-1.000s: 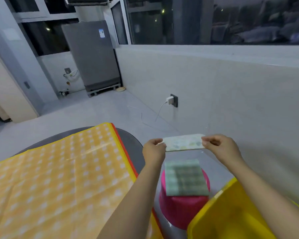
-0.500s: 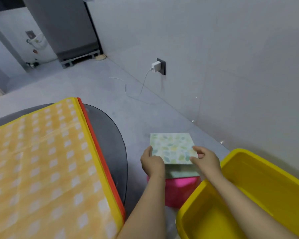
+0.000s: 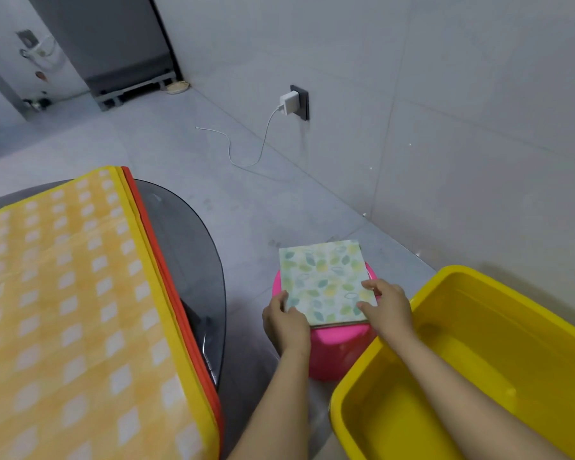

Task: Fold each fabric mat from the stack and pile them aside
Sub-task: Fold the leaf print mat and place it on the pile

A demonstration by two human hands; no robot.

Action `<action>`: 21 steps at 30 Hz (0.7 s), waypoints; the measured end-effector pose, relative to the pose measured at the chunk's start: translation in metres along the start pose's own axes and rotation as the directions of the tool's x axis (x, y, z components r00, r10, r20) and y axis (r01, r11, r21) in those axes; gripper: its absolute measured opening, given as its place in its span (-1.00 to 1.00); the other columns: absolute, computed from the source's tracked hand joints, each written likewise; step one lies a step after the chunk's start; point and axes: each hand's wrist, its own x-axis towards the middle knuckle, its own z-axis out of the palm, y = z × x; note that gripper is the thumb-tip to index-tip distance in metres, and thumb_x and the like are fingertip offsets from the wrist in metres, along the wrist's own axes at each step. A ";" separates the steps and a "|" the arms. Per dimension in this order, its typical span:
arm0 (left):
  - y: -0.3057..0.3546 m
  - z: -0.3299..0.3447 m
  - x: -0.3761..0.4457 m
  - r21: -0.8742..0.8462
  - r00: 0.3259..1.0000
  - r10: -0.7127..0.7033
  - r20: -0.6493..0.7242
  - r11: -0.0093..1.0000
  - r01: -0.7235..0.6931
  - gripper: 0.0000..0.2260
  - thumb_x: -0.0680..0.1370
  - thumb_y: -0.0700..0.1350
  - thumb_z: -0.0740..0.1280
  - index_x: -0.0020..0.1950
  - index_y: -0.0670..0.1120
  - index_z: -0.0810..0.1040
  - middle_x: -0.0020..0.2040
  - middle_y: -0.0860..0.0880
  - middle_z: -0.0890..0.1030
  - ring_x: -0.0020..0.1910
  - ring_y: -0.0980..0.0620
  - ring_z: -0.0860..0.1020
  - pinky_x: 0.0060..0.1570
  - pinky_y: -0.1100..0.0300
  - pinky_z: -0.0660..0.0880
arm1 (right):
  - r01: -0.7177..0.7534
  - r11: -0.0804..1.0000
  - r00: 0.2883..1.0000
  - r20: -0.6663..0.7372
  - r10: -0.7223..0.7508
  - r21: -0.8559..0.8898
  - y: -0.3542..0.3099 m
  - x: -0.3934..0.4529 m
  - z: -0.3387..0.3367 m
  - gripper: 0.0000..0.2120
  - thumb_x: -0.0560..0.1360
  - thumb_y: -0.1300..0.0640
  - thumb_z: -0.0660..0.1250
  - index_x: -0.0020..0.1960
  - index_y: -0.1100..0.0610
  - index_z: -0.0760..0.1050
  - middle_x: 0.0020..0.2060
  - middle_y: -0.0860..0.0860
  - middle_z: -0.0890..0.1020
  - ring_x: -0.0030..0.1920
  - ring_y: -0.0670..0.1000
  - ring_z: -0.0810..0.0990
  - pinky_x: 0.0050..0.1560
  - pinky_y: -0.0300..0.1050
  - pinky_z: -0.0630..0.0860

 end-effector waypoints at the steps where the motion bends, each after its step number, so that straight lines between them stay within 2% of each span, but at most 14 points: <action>1: 0.000 0.000 -0.001 0.010 1.000 0.001 0.002 1.000 -0.001 -0.64 0.52 -0.38 0.15 0.25 -0.14 0.52 0.23 -0.08 0.51 0.20 -0.03 0.50 0.10 0.27 0.37 | -0.001 1.000 1.000 0.001 0.001 -0.011 0.000 -0.001 0.001 -0.63 0.43 0.24 0.41 0.22 0.13 0.49 0.13 0.13 0.48 -0.10 -0.07 0.40 -0.02 -0.31 0.28; 3: -0.001 0.002 0.000 0.028 1.000 0.010 0.004 1.000 -0.010 -0.64 0.53 -0.38 0.15 0.26 -0.16 0.52 0.23 -0.08 0.50 0.20 -0.05 0.49 0.10 0.27 0.37 | -0.007 0.999 1.000 0.010 0.007 -0.038 -0.002 -0.003 0.003 -0.63 0.46 0.25 0.38 0.25 0.13 0.46 0.15 0.13 0.43 -0.11 0.01 0.47 0.02 -0.25 0.33; 5: 0.000 0.002 0.000 0.046 1.000 0.011 -0.009 0.999 -0.011 -0.66 0.53 -0.38 0.18 0.25 -0.15 0.54 0.24 -0.09 0.50 0.19 -0.07 0.50 0.09 0.23 0.40 | -0.009 0.999 1.000 0.015 0.010 -0.049 -0.003 -0.004 0.005 -0.63 0.48 0.26 0.35 0.27 0.15 0.45 0.17 0.13 0.41 -0.02 0.09 0.53 0.05 -0.21 0.36; 6: 0.001 0.003 0.001 0.048 1.000 -0.009 -0.028 0.999 0.010 -0.68 0.54 -0.36 0.20 0.22 -0.13 0.55 0.24 -0.09 0.49 0.19 -0.09 0.49 0.03 0.19 0.41 | -0.006 0.998 1.000 0.014 0.007 -0.056 -0.003 -0.005 0.006 -0.63 0.49 0.26 0.34 0.28 0.16 0.44 0.17 0.13 0.41 0.05 0.11 0.51 0.08 -0.19 0.36; 8: 0.001 0.002 -0.001 0.043 0.993 -0.100 -0.062 0.994 0.102 -0.75 0.55 -0.28 0.25 0.19 -0.09 0.56 0.23 -0.08 0.42 0.20 -0.09 0.42 -0.10 0.21 0.28 | 0.010 0.994 1.000 0.010 -0.009 -0.106 -0.002 -0.006 0.007 -0.61 0.49 0.24 0.34 0.31 0.16 0.43 0.17 0.14 0.42 0.20 0.13 0.39 0.19 -0.14 0.31; 9: 0.001 0.001 -0.004 0.048 0.989 -0.134 -0.064 0.989 0.138 -0.78 0.56 -0.23 0.27 0.18 -0.08 0.55 0.23 -0.08 0.40 0.20 -0.08 0.40 -0.12 0.23 0.24 | 0.017 0.992 1.000 0.008 -0.016 -0.125 -0.002 -0.007 0.006 -0.60 0.49 0.22 0.34 0.32 0.15 0.43 0.17 0.14 0.43 0.24 0.13 0.33 0.22 -0.12 0.28; 11: 0.005 0.000 -0.012 0.056 0.988 -0.134 -0.073 0.989 0.138 -0.80 0.55 -0.16 0.29 0.17 -0.07 0.51 0.22 -0.09 0.40 0.18 -0.10 0.42 -0.07 0.16 0.32 | 0.038 0.992 0.999 -0.011 -0.040 -0.124 -0.004 -0.013 0.002 -0.59 0.49 0.20 0.35 0.33 0.14 0.42 0.18 0.14 0.44 0.24 0.14 0.29 0.24 -0.12 0.26; 12: 0.008 0.000 -0.017 0.097 0.996 -0.070 -0.060 0.992 0.076 -0.77 0.56 -0.13 0.28 0.22 -0.06 0.50 0.25 -0.10 0.40 0.21 -0.12 0.41 0.05 0.10 0.37 | 0.060 0.992 0.997 -0.034 -0.064 -0.111 -0.007 -0.017 -0.001 -0.59 0.49 0.19 0.35 0.33 0.14 0.43 0.17 0.14 0.46 0.23 0.15 0.29 0.23 -0.11 0.26; 14: 0.025 0.000 -0.033 0.178 0.996 0.093 -0.007 0.980 -0.091 -0.67 0.60 -0.13 0.21 0.36 -0.04 0.43 0.34 -0.09 0.36 0.32 -0.10 0.32 0.29 0.05 0.29 | 0.115 0.990 0.988 -0.095 -0.123 -0.081 -0.016 -0.025 -0.010 -0.61 0.49 0.17 0.36 0.30 0.13 0.46 0.14 0.14 0.49 0.20 0.17 0.32 0.21 -0.10 0.27; 16: 0.049 -0.002 -0.054 0.130 0.974 0.224 0.019 0.966 -0.225 -0.66 0.61 -0.16 0.17 0.39 -0.06 0.40 0.38 -0.07 0.31 0.39 -0.05 0.25 0.28 0.18 0.24 | 0.173 0.981 0.972 -0.142 -0.185 -0.087 -0.028 -0.033 -0.021 -0.64 0.50 0.12 0.33 0.29 0.12 0.48 0.11 0.13 0.54 0.19 0.18 0.37 0.17 -0.18 0.22; 19: 0.087 -0.015 -0.083 -0.031 0.930 0.366 0.023 0.930 -0.366 -0.69 0.59 -0.22 0.17 0.32 -0.08 0.44 0.32 -0.06 0.33 0.36 -0.02 0.29 0.18 0.30 0.25 | 0.303 0.949 0.930 -0.187 -0.315 -0.092 -0.057 -0.050 -0.042 -0.66 0.53 0.03 0.24 0.27 0.09 0.48 0.10 0.08 0.57 0.18 0.15 0.44 0.10 -0.33 0.15; 21: 0.111 -0.034 -0.101 -0.139 0.904 0.426 0.023 0.897 -0.419 -0.70 0.58 -0.24 0.16 0.28 -0.05 0.45 0.24 0.01 0.34 0.31 0.02 0.33 0.18 0.27 0.31 | 0.379 0.925 0.903 -0.211 -0.374 -0.020 -0.084 -0.067 -0.059 -0.68 0.54 0.10 0.27 0.29 0.06 0.47 0.10 0.04 0.56 0.17 0.09 0.42 0.19 -0.24 0.29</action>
